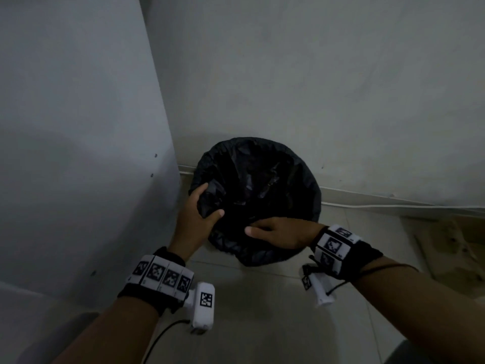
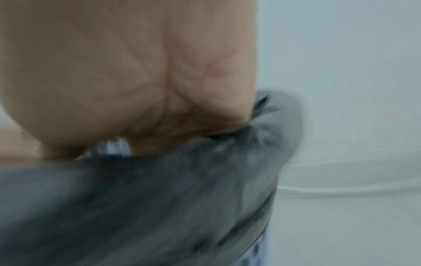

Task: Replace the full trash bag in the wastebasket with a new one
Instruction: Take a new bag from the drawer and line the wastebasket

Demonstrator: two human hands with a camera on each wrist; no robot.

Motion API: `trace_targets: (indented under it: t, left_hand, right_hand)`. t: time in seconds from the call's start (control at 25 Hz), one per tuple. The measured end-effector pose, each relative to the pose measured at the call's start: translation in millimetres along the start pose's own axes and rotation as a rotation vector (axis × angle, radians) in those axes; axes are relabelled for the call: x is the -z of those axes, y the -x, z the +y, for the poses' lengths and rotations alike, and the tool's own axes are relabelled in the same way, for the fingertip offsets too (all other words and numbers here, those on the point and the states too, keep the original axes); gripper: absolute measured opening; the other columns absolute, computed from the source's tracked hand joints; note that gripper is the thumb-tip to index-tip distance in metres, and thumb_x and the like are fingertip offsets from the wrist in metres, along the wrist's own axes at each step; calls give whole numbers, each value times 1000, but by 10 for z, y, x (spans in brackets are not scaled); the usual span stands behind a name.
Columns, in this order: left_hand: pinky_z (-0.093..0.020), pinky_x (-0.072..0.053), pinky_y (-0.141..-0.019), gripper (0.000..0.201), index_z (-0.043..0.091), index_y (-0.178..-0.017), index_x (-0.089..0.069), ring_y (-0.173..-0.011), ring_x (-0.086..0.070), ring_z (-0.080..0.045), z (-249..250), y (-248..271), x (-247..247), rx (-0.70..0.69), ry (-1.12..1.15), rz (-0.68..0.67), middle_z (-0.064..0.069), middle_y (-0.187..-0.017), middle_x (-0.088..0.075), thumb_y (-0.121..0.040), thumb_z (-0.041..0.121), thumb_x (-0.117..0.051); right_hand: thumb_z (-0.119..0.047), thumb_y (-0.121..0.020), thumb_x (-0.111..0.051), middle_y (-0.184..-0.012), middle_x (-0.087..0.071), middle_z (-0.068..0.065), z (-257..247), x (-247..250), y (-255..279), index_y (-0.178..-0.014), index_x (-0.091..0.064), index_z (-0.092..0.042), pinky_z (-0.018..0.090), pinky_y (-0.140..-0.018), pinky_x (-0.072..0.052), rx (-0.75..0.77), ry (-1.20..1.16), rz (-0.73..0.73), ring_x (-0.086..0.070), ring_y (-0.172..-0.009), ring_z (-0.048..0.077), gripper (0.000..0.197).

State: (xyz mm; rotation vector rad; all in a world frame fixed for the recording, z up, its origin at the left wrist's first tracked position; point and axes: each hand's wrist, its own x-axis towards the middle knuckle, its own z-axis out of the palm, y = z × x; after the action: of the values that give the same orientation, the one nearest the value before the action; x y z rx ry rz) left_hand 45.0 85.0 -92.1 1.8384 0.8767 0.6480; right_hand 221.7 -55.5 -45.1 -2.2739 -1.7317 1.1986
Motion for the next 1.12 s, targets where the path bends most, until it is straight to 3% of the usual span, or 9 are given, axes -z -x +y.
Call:
trace_targets:
  t: [0.12, 0.24, 0.44, 0.56, 0.72, 0.8, 0.88, 0.96, 1.12]
  left_hand:
    - [-32, -41, -102, 70, 16, -144, -38, -131, -44, -22, -35, -106, 44, 53, 25, 54, -6, -146, -44, -84, 18, -73]
    - [-34, -42, -100, 72, 17, -143, -37, -130, -44, -24, -77, -191, 114, 80, 60, 75, -7, -146, -42, -82, 15, -75]
    - [-47, -44, -103, 81, 23, -141, -30, -127, -45, -26, -193, -340, 213, 163, 112, 90, -6, -145, -40, -77, 17, -79]
    - [-46, -48, -98, 81, 20, -136, -27, -119, -51, -26, -235, -372, 229, 207, 155, 134, -6, -136, -44, -76, 28, -80]
    - [-39, -47, -99, 102, 19, -141, -21, -115, -54, -20, -155, -213, 103, 488, 403, 270, 2, -136, -44, -67, 59, -78]
    - [-42, -48, -100, 87, 28, -143, -29, -116, -55, -20, -67, 10, -93, 647, 586, 102, 7, -136, -48, -74, 61, -71]
    - [-39, -54, -85, 61, 27, -137, -45, -112, -60, -20, 40, 232, -313, 708, 719, -84, 4, -132, -56, -84, 50, -65]
    - [-32, -54, -75, 49, 21, -133, -52, -107, -63, -21, 59, 299, -438, 700, 779, -71, -2, -132, -59, -89, 39, -64]
    - [-33, -50, -83, 48, 16, -139, -46, -104, -60, -20, 85, 230, -417, 693, 891, 0, -6, -137, -53, -93, 24, -61]
  right_hand:
    - [-61, -93, -41, -140, -50, -6, -131, -88, 91, -142, -42, -37, 31, -109, -36, 217, -6, 106, -47, -126, 13, 54]
    - [-50, -101, -32, -130, -57, 0, -137, -290, 41, -137, -46, -31, 44, -103, -35, 236, 262, 188, -52, -118, 23, 44]
    - [-71, -83, 6, -122, -60, -4, 218, -333, 41, -128, -54, -28, 48, -111, -12, 168, 476, 377, -49, -120, 23, 87]
    - [-67, -86, 0, -132, -54, -6, 349, -343, 58, -135, -49, -28, 49, -115, -7, 133, 432, 463, -40, -132, 21, 79]
    - [-65, -86, -6, -139, -47, -7, 293, -390, 0, -142, -42, -28, 46, -117, 2, 96, 348, 512, -25, -143, 18, 76]
    - [-65, -86, -8, -142, -45, -5, 247, -443, -67, -144, -41, -26, 44, -117, 8, 110, 259, 561, -21, -146, 20, 78]
    - [-67, -86, -12, -145, -44, -1, 220, -503, -114, -144, -42, -21, 43, -117, 11, 144, 125, 621, -19, -147, 22, 80]
    - [-62, -93, -32, -144, -45, 6, 232, -590, -134, -142, -46, -15, 46, -120, 0, 171, -55, 737, -23, -146, 26, 69]
    - [-36, -88, -67, -139, -45, 10, 239, -784, -120, -133, -55, -10, 34, -109, -32, 6, -280, 1058, -39, -131, 27, 52]
